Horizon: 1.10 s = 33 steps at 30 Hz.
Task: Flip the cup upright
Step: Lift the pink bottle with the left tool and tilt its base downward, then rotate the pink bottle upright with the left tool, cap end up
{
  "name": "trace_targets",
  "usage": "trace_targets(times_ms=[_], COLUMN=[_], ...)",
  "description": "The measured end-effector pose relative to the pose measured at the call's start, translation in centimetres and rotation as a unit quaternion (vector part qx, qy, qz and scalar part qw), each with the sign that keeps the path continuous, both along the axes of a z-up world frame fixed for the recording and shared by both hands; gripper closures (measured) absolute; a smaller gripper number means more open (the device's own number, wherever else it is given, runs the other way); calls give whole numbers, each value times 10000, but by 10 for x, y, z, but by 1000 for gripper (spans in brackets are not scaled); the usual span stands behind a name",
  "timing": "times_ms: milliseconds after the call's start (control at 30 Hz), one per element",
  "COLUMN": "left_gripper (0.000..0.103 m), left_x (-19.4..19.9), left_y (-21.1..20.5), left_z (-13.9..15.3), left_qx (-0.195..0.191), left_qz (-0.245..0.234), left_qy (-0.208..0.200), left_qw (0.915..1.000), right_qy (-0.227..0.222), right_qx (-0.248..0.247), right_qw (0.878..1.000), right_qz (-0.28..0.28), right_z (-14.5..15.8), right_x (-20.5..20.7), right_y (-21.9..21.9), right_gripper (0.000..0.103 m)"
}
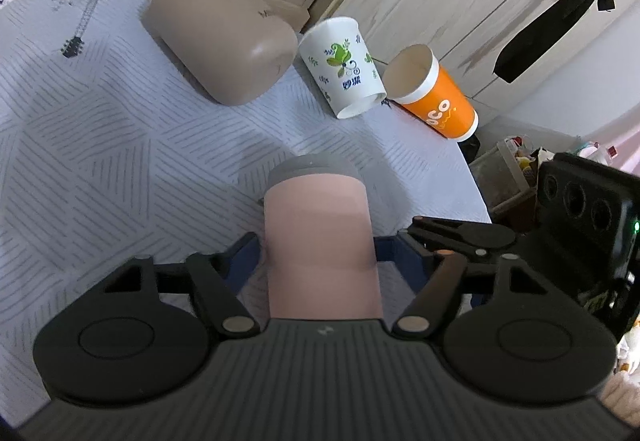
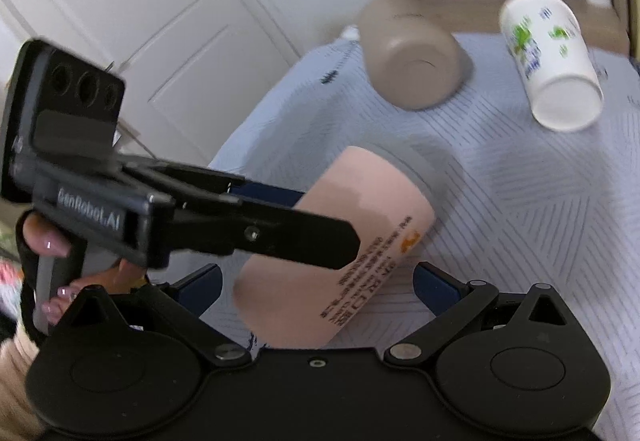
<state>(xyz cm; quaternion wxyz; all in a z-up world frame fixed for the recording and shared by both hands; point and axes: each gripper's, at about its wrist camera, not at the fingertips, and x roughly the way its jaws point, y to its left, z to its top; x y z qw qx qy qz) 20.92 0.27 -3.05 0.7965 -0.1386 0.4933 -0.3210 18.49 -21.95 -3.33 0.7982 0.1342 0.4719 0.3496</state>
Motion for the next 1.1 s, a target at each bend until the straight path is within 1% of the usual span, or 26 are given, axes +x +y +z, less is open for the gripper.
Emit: trace_targets(times_ms=[33,67,200,300,433,533,567,600,633,700,800,967,1100], left_gripper=[43,43,43,43,43,43,43,44,44,44,45,46,48], left_x=[0,1,-1,-8,-20,-32,-36,-39,-43,-53,-69,-87,-92], left_y=[0,0,0,1,-3,-3,-3,-3,-2,-1,-4,-8,-11], left_z=[-1,-2,0,4,10,17,18,18,18,20,23,36,43], left_qx=[-2,-3,-5,24,96,106,99,52,-42,-96,-25,-15,57], left_qz=[3,-7,31,5,-39,-76,-103,-129,-146,-178,-271,-397,-423], left_qy=[25,29,-14,-115,-357,-580,-626,-674,-721,-864,-1250,-1678,-1961], left_qw=[10000,10000,10000,9999,9993,9982,9979,9976,9973,9961,9918,9850,9797], right_qy=[31,61,124,-18,-383,-875,-1135,-1396,-1667,-1964,-2097,-2265,-2600], right_qx=[8,10,106,109,-2,-223,-412,-590,-786,-1024,-1112,-1060,-1210], right_qw=[10000,9999,9998,9999,9992,9958,9926,9883,9825,9744,9709,9681,9580], right_qz=[-58,-94,-101,-40,80,145,145,183,259,391,312,176,88], right_z=[0,0,-1,0,7,16,19,21,24,26,28,31,33], right_x=[2,3,2,-5,-21,-38,-46,-52,-61,-73,-82,-75,-74], right_y=[-1,-2,-2,-1,-1,1,4,7,11,15,16,7,8], right_gripper=[4,7,13,15,16,17,21,23,23,23,24,30,32])
